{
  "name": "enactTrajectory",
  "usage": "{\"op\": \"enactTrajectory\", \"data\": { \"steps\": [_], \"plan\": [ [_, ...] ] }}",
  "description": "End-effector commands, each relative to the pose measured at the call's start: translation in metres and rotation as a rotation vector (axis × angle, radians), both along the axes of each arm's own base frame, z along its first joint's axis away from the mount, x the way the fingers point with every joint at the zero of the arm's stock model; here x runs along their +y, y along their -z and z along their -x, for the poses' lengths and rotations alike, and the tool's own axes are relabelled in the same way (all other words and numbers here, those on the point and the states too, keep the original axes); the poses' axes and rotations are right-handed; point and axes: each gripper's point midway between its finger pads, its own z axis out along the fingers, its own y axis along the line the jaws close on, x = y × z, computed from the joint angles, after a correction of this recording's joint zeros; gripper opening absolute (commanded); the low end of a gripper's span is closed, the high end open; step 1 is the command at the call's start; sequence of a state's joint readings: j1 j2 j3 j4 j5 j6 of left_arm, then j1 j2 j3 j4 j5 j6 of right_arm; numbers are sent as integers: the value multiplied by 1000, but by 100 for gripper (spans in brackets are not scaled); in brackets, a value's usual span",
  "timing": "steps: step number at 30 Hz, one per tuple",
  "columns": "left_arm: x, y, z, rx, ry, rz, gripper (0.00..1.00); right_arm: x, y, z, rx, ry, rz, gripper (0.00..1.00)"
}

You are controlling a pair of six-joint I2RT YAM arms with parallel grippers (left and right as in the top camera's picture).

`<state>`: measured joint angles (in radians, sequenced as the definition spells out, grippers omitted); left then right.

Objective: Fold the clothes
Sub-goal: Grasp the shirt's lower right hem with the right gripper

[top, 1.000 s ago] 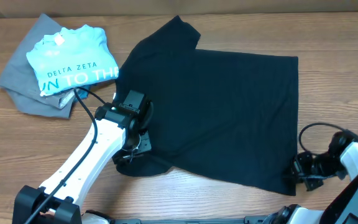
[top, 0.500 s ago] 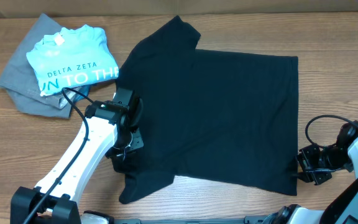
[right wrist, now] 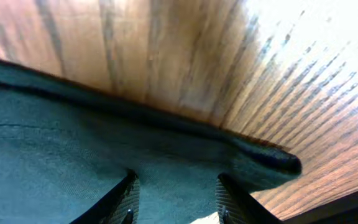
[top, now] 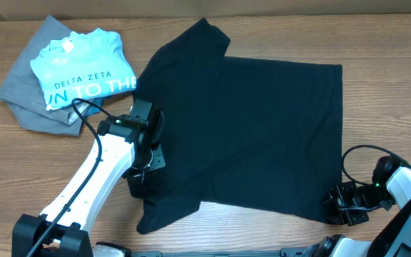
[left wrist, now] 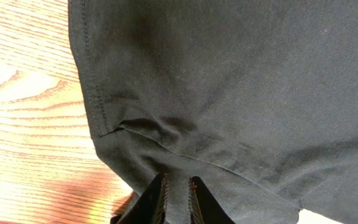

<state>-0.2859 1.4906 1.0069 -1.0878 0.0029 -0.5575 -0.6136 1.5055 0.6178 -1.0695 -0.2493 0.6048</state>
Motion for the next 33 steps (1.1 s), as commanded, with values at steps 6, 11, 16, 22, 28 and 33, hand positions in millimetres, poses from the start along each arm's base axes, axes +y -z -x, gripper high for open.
{"op": "enactTrajectory", "data": {
  "steps": [6,11,16,22,28,33],
  "plan": [
    [1,-5,-12,-44,21,-6,16,-2,11,18,97,65,57,53],
    [2,-5,-13,-49,24,-9,17,1,11,19,98,70,44,49],
    [3,-5,-14,-52,28,-20,17,2,11,18,90,67,37,6],
    [4,-5,-15,-55,28,-23,17,6,5,4,4,12,-16,4],
    [3,-5,-14,-50,38,-16,17,2,-12,-18,-88,-85,-22,4],
    [-13,-6,-10,-33,109,75,23,-1,-37,-43,-168,-214,3,4]
  ]
}}
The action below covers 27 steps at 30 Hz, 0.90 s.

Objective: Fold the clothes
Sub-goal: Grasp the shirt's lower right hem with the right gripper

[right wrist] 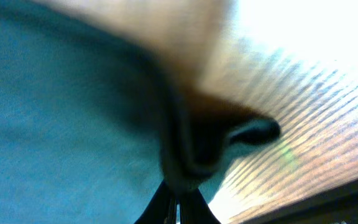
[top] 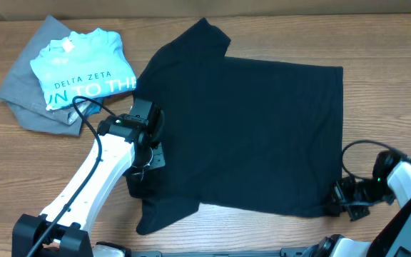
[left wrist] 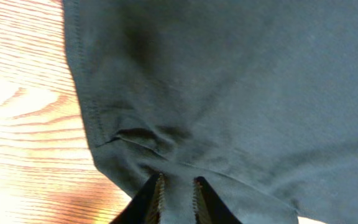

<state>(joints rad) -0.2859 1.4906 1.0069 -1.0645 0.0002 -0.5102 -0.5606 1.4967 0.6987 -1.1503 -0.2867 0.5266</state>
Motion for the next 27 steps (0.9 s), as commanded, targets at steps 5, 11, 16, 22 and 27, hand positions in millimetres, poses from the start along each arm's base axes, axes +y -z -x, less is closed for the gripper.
{"op": "enactTrajectory", "data": {
  "steps": [5,11,16,22,27],
  "plan": [
    [-30,-8,2,16,157,175,35,0,-31,-47,-165,-193,52,4],
    [-27,-6,19,85,131,168,51,1,-30,-57,-205,-217,69,4],
    [-38,0,36,149,126,248,52,3,-32,-75,-288,-202,53,4],
    [-39,19,66,247,108,287,52,2,-33,-92,-348,-156,53,4],
    [-41,33,85,297,89,322,52,-2,-34,-101,-386,-158,74,4]
  ]
}}
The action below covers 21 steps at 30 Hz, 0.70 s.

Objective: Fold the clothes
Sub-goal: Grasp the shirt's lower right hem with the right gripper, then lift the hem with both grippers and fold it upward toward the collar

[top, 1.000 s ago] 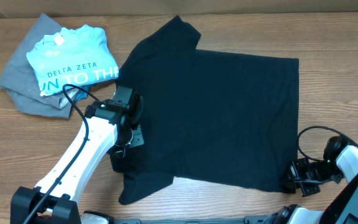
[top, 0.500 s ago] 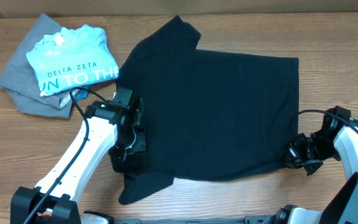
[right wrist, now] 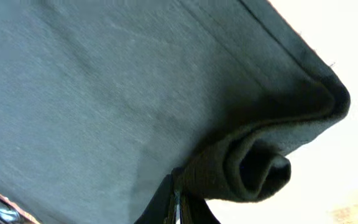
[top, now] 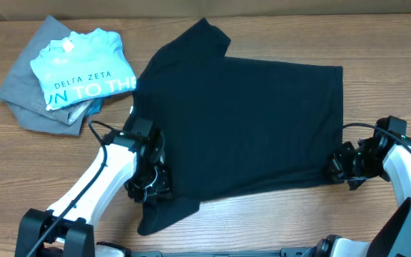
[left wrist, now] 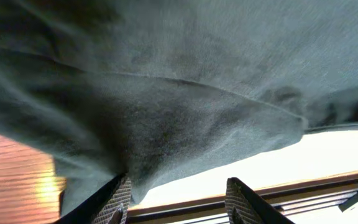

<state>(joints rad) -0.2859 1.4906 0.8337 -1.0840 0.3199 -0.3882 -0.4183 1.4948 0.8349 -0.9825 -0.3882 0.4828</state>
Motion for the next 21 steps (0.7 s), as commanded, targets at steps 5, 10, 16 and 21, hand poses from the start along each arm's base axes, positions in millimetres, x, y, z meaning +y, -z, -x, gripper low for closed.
{"op": "enactTrajectory", "data": {
  "steps": [5,10,16,21],
  "plan": [
    [-4,13,28,90,-13,54,51,-3,-9,-14,-56,17,13,4],
    [-2,15,28,86,-17,37,52,-3,-9,-14,-56,16,13,4],
    [1,25,26,50,-5,-36,52,-3,-9,-14,-56,16,12,4],
    [-2,34,37,63,-7,-62,40,-3,-9,-14,-56,16,13,4]
  ]
}}
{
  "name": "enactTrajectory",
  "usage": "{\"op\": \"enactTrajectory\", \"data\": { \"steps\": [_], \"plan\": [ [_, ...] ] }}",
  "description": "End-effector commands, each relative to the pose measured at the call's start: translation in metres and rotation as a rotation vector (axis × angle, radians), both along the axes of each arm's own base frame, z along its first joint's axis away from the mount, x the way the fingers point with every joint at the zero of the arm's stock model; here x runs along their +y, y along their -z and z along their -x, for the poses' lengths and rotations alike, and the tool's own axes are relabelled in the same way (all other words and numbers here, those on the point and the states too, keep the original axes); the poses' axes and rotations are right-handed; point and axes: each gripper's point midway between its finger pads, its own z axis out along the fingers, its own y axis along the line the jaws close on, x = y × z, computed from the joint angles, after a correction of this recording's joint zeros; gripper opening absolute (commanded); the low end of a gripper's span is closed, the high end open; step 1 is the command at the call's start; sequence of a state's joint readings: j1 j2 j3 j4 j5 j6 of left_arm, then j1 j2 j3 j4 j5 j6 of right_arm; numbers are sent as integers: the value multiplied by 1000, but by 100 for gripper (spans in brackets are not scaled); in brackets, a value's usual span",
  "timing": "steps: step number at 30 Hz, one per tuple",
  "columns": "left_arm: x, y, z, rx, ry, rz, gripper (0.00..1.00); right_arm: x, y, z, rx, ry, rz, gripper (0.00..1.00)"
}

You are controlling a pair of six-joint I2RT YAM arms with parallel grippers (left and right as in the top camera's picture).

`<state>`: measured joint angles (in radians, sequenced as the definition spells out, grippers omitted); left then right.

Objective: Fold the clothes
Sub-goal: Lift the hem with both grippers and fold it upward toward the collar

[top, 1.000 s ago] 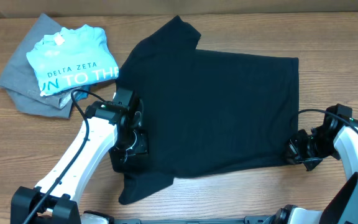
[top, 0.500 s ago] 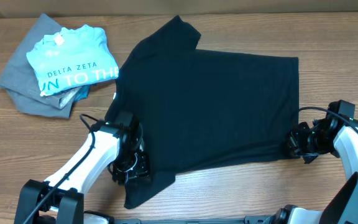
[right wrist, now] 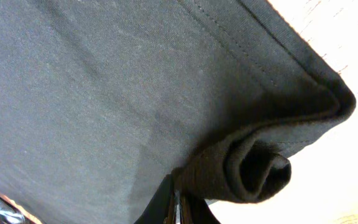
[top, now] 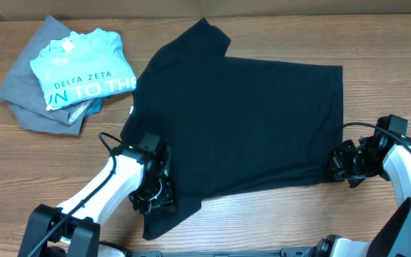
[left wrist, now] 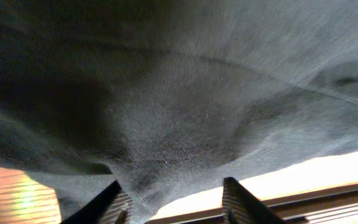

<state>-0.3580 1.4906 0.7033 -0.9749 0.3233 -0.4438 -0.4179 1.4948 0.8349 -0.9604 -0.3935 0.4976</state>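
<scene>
A black T-shirt (top: 248,121) lies spread on the wooden table (top: 34,164), its near hem drawn up at the right. My left gripper (top: 154,198) stands open at the near left sleeve. In the left wrist view, the gripper (left wrist: 174,202) has its jaws wide apart with black cloth bulging between them. My right gripper (top: 336,170) is shut on the shirt's near right hem corner. Close up, the gripper (right wrist: 178,205) pinches the rolled corner (right wrist: 260,168).
A folded light-blue shirt (top: 84,68) with printed letters lies on a grey garment (top: 23,96) at the far left. Both arms' cables loop over the table near the grippers. The table's near edge runs just below the left sleeve.
My left gripper has shifted a little toward the near edge along the left sleeve, still open. The sleeve's tip lies slightly further right. The right gripper and its corner have not moved.
At first my left gripper was shut on the shirt's left edge and the right one stood open at the near right hem corner. Then the right was shut on that corner. Later it held the corner further from the near edge, and the left was open by the sleeve.
</scene>
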Motion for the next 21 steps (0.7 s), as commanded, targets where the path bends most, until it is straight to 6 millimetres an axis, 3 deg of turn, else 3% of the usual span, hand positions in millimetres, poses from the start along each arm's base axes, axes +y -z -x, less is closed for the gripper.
{"op": "enactTrajectory", "data": {
  "steps": [1,3,6,10,14,16,21],
  "plan": [
    [3,7,11,29,-25,-47,34,-2,-9,-9,-39,3,11,4],
    [5,7,11,27,-33,-60,26,-2,-9,-9,-40,3,11,4],
    [5,7,10,28,-48,-65,4,-2,-9,-9,-40,3,11,4],
    [-7,-4,3,32,-56,-9,4,-2,-9,-9,-42,-5,13,4],
    [-6,-32,-16,-1,-25,-37,4,1,-11,-2,-24,-36,6,4],
    [6,-57,-39,-66,-11,-112,4,2,-16,1,-12,-64,4,4],
    [33,-98,-93,-262,-6,-238,4,-1,-27,-6,-41,-102,18,4]
  ]
}}
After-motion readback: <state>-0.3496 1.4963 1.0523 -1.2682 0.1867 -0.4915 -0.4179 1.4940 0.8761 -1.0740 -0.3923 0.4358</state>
